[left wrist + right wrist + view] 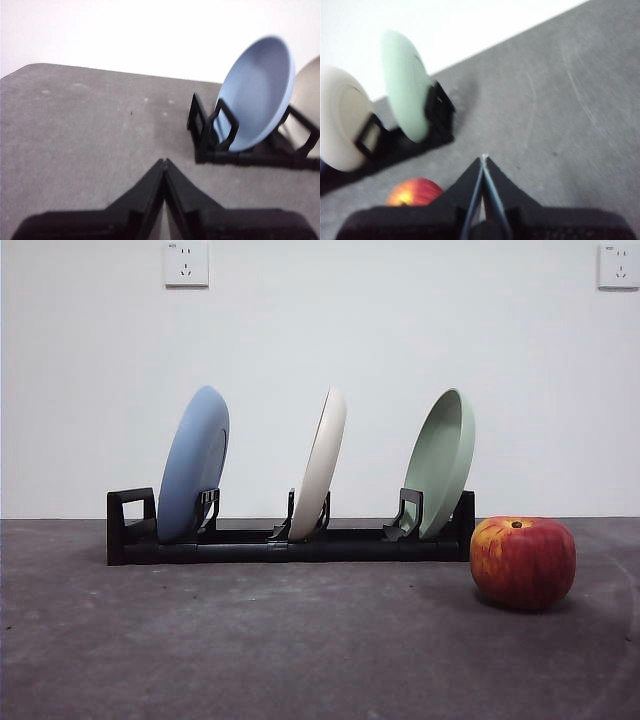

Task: Take the blue plate from the plate rack,put the plate on the table,take the apple from the table,put the apple in the plate

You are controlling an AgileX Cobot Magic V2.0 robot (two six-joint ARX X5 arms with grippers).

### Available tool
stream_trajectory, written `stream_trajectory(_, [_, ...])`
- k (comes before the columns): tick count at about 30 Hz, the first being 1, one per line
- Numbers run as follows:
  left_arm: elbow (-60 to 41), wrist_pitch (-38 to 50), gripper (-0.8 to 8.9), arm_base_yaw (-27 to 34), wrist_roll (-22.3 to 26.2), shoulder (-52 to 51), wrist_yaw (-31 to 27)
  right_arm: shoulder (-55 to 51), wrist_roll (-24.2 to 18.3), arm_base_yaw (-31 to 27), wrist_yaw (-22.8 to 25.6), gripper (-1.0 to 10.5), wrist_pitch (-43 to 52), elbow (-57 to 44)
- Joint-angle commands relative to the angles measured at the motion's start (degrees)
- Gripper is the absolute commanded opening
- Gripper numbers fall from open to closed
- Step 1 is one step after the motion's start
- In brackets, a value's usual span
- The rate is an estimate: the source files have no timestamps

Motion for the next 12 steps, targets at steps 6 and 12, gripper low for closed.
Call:
stream_trajectory(6, [14.51,-2.60,-0.06,0.11,-4.79,14.25,1.33,8.39,1.97,0.00,-0.07,-0.1,-7.39,14.45])
stream_trajectory(12, [29.11,-8.79,-0.05,0.09,-4.76,32.35,7.02,22.56,-3.28,0.00,-3.26,-0.1,-18.99,27.21])
